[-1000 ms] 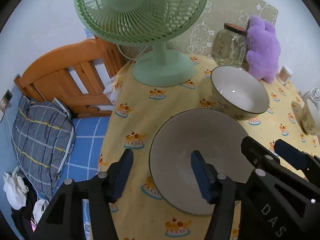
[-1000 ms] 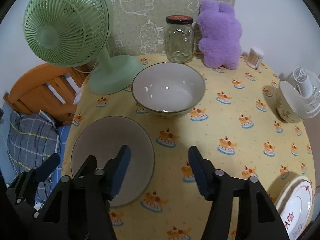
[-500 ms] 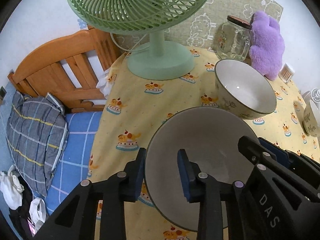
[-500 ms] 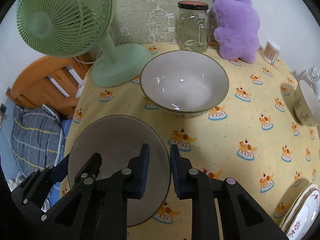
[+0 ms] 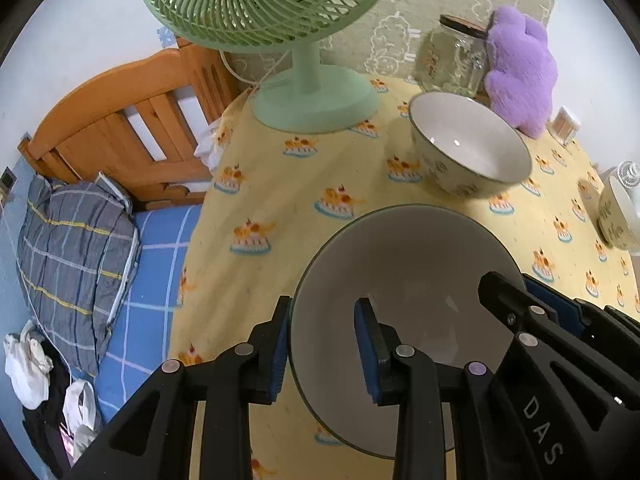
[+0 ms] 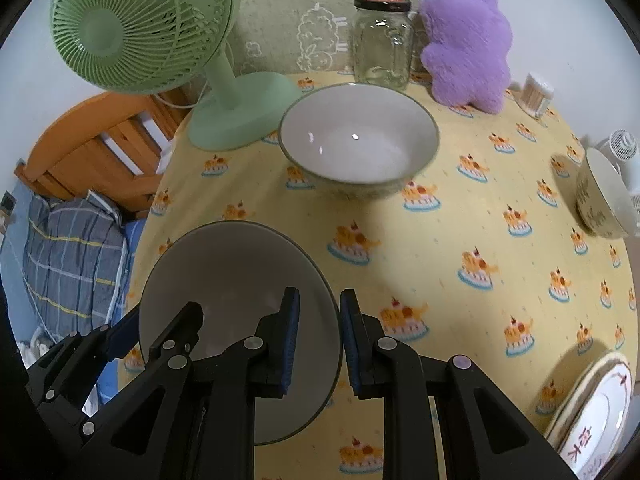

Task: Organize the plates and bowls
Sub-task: 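Lift the grey bowl with both grippers and carry it toward the plate stack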

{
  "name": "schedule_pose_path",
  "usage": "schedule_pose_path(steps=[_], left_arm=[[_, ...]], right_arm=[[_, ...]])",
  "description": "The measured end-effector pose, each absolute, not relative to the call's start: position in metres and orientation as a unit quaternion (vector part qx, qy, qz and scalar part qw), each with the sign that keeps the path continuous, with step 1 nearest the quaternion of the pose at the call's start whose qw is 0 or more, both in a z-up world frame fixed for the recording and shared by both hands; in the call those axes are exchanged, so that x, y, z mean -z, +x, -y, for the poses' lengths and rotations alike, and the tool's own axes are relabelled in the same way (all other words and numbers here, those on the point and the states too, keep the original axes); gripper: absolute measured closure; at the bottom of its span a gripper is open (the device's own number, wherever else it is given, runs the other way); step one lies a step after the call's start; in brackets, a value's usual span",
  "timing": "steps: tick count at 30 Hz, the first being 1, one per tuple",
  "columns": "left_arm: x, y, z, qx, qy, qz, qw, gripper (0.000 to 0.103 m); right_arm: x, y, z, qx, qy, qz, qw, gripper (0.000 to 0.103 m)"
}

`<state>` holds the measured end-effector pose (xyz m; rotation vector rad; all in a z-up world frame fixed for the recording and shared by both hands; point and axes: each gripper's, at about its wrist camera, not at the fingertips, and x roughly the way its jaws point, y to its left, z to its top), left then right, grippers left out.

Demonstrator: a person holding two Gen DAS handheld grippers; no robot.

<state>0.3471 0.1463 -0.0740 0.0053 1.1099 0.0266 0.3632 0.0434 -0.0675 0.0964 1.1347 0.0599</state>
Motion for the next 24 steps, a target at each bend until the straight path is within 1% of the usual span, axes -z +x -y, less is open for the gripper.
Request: schedule_pose_path(steps=[24], left_arm=[[0.054, 0.235, -0.081, 0.023, 0.017, -0.541, 0.841, 0.073]], right_arm=[[0.042, 0.24, 0.024, 0.004, 0.058, -0.547, 0.835, 0.079]])
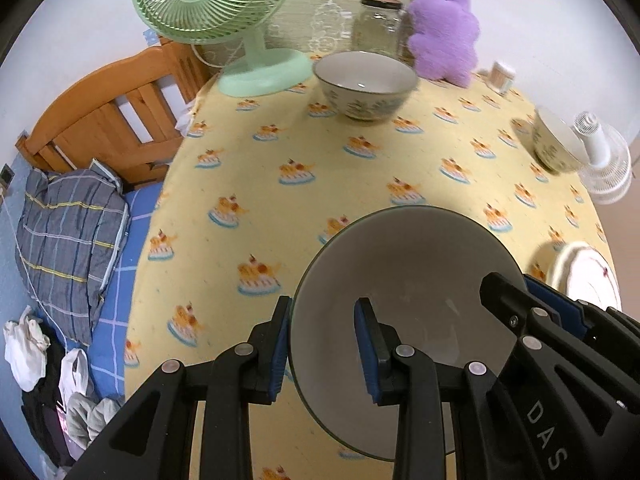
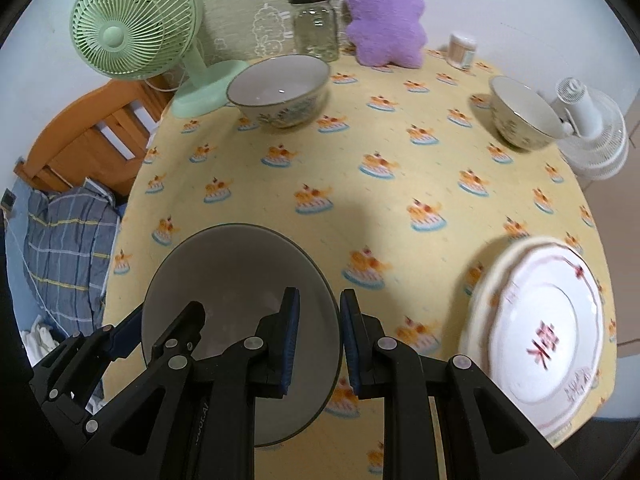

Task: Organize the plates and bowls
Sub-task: 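Lift the grey bowl with both grippers and carry it toward the plate stack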

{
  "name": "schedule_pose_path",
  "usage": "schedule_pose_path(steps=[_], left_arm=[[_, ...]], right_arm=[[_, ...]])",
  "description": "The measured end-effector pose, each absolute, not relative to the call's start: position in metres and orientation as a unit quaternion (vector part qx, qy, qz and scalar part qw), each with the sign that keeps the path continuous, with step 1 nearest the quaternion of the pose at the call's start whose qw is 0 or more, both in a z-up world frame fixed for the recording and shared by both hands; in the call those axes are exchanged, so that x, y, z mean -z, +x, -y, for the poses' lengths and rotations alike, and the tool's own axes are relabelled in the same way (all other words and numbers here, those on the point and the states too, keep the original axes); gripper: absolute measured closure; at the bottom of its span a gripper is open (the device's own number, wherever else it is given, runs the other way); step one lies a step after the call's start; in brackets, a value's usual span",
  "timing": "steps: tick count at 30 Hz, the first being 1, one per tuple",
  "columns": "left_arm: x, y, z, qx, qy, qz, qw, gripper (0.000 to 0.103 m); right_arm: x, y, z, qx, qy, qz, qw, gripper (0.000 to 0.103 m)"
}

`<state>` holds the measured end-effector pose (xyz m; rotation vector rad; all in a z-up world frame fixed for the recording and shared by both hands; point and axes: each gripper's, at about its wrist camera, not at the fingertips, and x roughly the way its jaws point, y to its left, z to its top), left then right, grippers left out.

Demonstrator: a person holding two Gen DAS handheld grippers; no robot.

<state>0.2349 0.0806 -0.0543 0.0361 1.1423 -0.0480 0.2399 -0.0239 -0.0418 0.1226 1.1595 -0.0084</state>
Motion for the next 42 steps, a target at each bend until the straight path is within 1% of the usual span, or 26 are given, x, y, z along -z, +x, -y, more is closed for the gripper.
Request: schedule_pose_path(steps=[17, 28, 36, 42], left_arm=[[0.062, 0.188, -0.037, 0.052, 0.023, -0.564, 0.824, 0.073], [0.076, 0.185, -0.03, 0.052, 0.025, -0.58, 0.812, 0.073], [0.075, 0.194, -0.03, 0.048, 0.024, -0.573, 0.818, 0.073], [0.077, 0.198, -0.029, 0.055, 0.025, -0.581, 0.812, 0.062]], right_arm=[[0.046, 0.186, 0.07, 0.022, 0.061, -0.569, 0.82, 0.079], [0.065, 0.186, 0.076, 0.03, 0.052, -0.59, 0.805, 0.079], [0.064, 0.195, 0.075, 0.026, 0.046, -0.578, 0.814, 0.079], [0.067, 0.199, 0.077, 0.017, 0.055, -0.587, 0.807, 0.078]])
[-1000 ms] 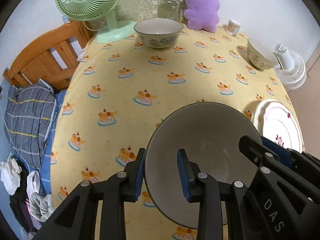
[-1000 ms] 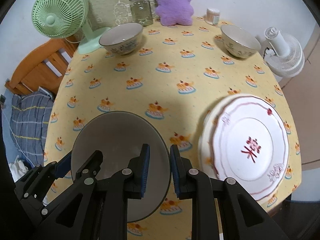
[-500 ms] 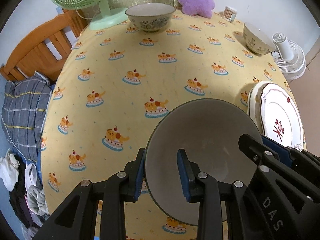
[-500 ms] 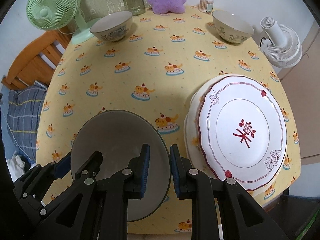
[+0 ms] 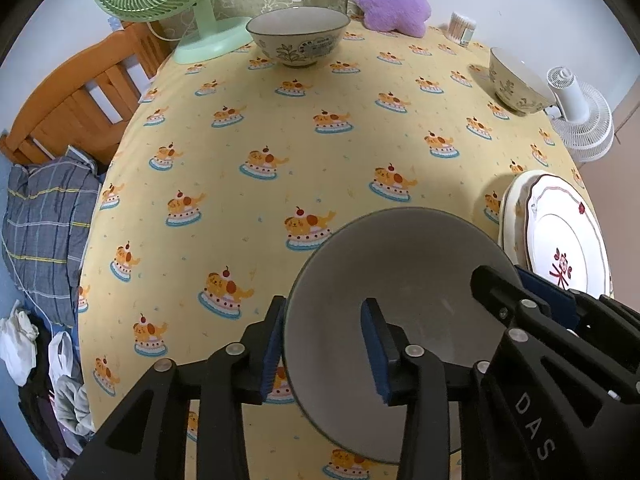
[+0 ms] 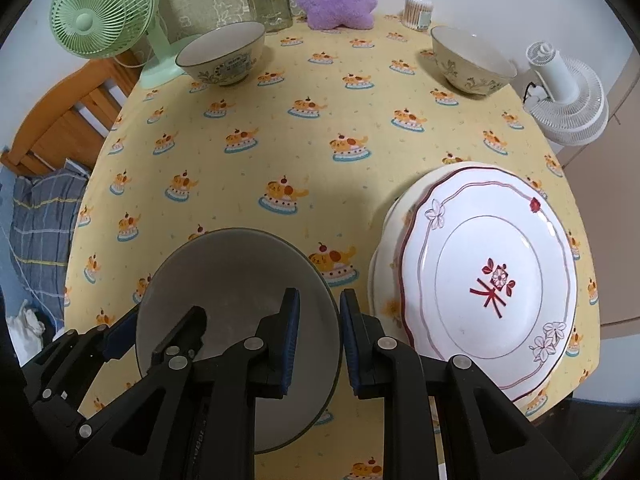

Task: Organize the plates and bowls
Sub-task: 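Lift the grey bowl with both grippers and carry it toward the plate stack, then lower the grey bowl beside the plate stack and open both grippers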

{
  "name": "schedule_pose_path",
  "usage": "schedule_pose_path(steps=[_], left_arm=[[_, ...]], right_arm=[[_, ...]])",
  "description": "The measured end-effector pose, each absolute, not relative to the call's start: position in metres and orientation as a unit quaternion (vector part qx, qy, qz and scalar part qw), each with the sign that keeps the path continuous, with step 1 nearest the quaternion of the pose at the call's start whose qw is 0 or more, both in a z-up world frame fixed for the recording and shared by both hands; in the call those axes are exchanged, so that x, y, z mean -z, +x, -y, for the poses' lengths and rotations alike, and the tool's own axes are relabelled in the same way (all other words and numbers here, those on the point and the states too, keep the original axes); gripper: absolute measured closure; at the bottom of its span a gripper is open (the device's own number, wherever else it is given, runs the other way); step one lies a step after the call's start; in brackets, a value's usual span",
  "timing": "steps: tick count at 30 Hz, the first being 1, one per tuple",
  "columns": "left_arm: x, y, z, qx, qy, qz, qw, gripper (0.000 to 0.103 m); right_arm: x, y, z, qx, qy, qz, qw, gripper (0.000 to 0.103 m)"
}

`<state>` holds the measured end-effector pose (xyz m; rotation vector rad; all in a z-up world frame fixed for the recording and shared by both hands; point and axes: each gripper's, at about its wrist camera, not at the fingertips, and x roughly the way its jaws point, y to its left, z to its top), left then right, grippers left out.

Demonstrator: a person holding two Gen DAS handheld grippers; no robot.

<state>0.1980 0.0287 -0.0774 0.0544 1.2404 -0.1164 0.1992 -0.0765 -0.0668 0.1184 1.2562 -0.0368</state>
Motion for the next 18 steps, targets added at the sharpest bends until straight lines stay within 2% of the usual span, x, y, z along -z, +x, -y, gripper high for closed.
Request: schedule_pose_path(steps=[1, 2, 3, 4, 6, 7, 11, 18], left_arm=[[0.078, 0.198, -0.028, 0.057, 0.027, -0.583, 0.81, 0.056], [0.079, 0.198, -0.028, 0.058, 0.029, -0.585, 0.809, 0.052], [0.079, 0.197, -0.026, 0.058, 0.035, -0.586, 0.808, 0.043], [0.078, 0.196, -0.026, 0.06, 0.038, -0.584, 0.809, 0.038], [0.077, 0.194, -0.027, 0.068, 0.032, -0.581, 0.81, 0.03], [0.076, 0.193, -0.027, 0.071, 0.032, -0.579, 0.811, 0.026], [0.07, 0.19, -0.029, 0.079, 0.03, -0.573, 0.815, 0.023], [0.051, 0.19, -0.037, 0.089, 0.026, -0.548, 0.831, 0.023]], right_arm=[[0.068, 0.199, 0.077, 0.016, 0.058, -0.589, 0.806, 0.077], [0.069, 0.199, 0.077, 0.013, 0.059, -0.59, 0.805, 0.07], [0.07, 0.198, 0.077, 0.007, 0.056, -0.586, 0.809, 0.064], [0.07, 0.198, 0.075, 0.004, 0.051, -0.583, 0.811, 0.062], [0.069, 0.197, 0.074, 0.006, 0.05, -0.578, 0.814, 0.046], [0.068, 0.196, 0.074, 0.007, 0.05, -0.576, 0.816, 0.043], [0.063, 0.193, 0.073, 0.01, 0.051, -0.571, 0.82, 0.035], [0.042, 0.191, 0.065, 0.015, 0.052, -0.549, 0.834, 0.033]])
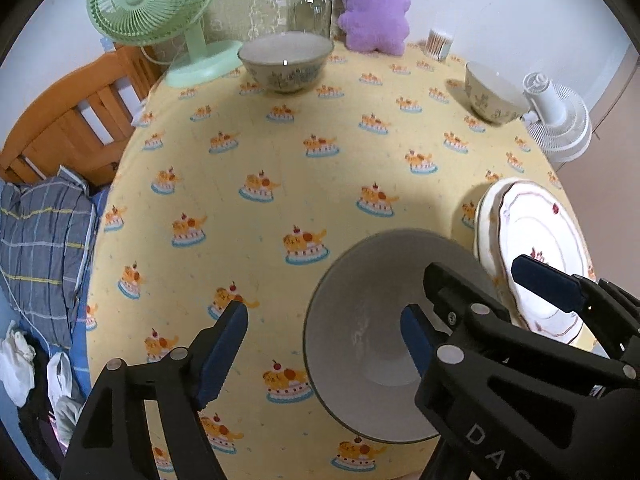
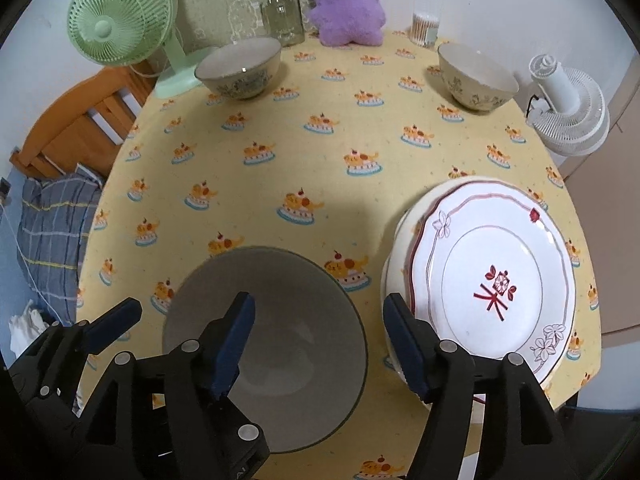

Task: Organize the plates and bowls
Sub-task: 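Lower the grey bowl beside the plate stack and open both grippers, then move both grippers to the grey bowl beside the green fan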

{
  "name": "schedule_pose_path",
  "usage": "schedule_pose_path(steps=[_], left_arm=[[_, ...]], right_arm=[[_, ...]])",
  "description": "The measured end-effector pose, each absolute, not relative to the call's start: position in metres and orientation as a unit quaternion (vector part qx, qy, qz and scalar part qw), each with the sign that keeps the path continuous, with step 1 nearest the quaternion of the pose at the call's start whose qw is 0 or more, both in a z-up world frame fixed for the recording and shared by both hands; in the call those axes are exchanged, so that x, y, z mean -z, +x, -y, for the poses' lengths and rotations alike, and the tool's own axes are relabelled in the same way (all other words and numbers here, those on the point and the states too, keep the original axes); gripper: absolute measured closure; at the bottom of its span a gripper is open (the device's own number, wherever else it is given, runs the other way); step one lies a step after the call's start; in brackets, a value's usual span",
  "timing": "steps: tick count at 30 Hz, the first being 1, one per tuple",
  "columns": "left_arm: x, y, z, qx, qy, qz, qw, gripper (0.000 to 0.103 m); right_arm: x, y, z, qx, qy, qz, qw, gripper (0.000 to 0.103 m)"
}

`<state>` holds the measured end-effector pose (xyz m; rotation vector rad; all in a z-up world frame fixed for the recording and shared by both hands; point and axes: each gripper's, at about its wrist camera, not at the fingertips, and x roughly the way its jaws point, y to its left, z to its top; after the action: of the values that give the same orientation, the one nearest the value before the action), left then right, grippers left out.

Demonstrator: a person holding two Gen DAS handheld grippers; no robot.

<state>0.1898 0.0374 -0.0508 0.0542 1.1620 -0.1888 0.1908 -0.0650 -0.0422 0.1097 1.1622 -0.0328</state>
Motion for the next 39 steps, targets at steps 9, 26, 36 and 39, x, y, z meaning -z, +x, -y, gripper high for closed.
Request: schedule_pose_path(steps=[9, 26, 36, 39], left_arm=[[0.018, 0.208, -0.046, 0.088, 0.016, -0.505, 0.858, 0.023], [-0.012, 0.297, -0.042, -0.014, -0.023, -0.457, 0.889, 0.023], [-0.005, 0.367, -0.041, -0.091, -0.031, -0.437, 0.894, 0.023], [0.0, 0.387, -0.043, -0.102, -0.034, -0.434, 0.894, 0.023]], right_arm=[[0.005, 0.208, 0.056, 0.026, 0.039, -0.508, 0.86, 0.033], [-0.023, 0.317, 0.061, -0.044, 0.015, -0.465, 0.884, 0.033], [-0.018, 0.399, 0.06, -0.091, 0.001, -0.45, 0.889, 0.033], [-0.013, 0.422, 0.058, -0.096, 0.001, -0.449, 0.888, 0.033]])
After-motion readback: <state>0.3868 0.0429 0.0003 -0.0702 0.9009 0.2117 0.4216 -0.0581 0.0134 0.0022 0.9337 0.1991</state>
